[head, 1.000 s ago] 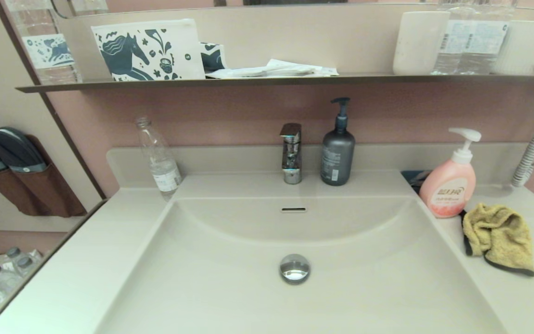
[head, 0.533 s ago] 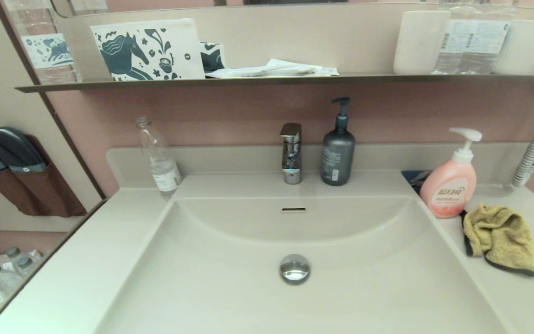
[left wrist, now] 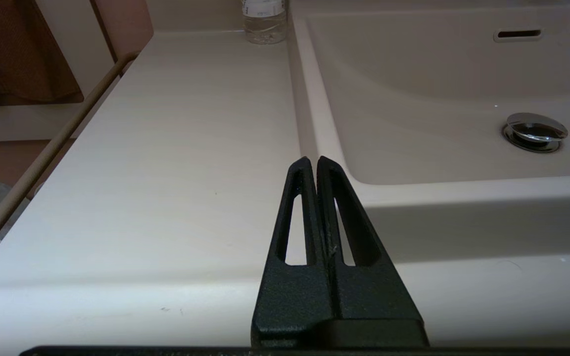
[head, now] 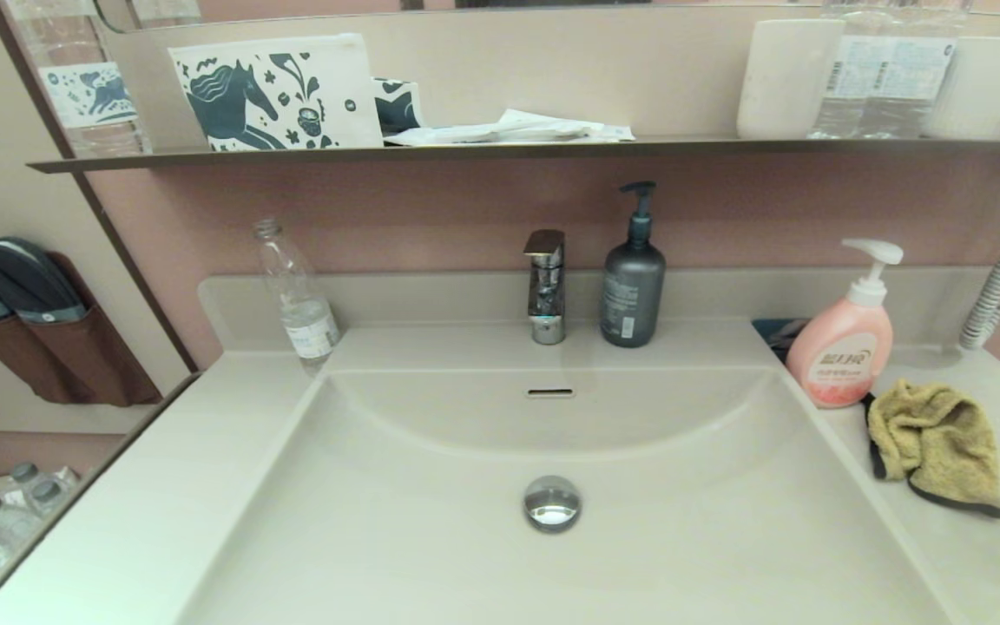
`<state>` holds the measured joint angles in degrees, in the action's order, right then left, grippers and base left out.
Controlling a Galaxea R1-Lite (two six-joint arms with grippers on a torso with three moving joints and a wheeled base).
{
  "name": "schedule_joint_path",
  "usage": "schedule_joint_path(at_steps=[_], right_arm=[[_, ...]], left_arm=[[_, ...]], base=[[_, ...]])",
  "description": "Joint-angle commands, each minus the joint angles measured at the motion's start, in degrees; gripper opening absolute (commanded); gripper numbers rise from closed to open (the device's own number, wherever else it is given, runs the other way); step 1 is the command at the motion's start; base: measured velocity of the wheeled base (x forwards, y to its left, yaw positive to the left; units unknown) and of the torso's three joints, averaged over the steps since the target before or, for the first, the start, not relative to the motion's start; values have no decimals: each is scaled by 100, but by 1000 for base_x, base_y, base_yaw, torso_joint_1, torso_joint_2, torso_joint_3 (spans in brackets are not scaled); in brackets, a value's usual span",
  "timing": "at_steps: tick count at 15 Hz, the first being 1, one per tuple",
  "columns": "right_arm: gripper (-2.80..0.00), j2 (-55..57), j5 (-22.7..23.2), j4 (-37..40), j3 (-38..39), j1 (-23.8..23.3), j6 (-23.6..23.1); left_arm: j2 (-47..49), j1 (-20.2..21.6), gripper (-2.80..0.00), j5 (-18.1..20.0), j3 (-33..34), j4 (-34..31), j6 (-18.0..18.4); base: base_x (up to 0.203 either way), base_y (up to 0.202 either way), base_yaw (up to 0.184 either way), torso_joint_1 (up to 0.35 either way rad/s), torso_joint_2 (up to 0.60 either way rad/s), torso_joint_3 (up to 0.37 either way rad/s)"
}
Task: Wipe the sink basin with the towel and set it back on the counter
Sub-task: Pick up the cloth
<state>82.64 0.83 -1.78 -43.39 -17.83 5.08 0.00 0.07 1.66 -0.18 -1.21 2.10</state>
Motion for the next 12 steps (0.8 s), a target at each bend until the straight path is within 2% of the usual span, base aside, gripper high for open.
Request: schedule_joint_path(at_steps=[1, 2, 3, 6, 10, 12], right_arm=[[0, 77, 40, -24, -3, -27, -68], [0, 77, 40, -30, -3, -33, -83], [0, 84, 47, -149, -3, -29, -327], [0, 272, 38, -362, -42, -27, -678], [0, 823, 22, -976, -109, -12, -1242], [0, 1062, 48, -1108, -246, 0, -1324]], left_arm=[[9, 1, -280, 1, 1, -2, 1], [9, 1, -280, 1, 1, -2, 1], [9, 1, -280, 1, 1, -2, 1], [9, 1, -280, 1, 1, -2, 1], [9, 1, -280, 1, 1, -2, 1], [9, 1, -280, 1, 1, -2, 1]], base=[[0, 0, 0, 0, 0, 0], [0, 0, 0, 0, 0, 0], [0, 0, 0, 0, 0, 0], [0, 0, 0, 0, 0, 0], [0, 0, 0, 0, 0, 0], [0, 0, 0, 0, 0, 0]])
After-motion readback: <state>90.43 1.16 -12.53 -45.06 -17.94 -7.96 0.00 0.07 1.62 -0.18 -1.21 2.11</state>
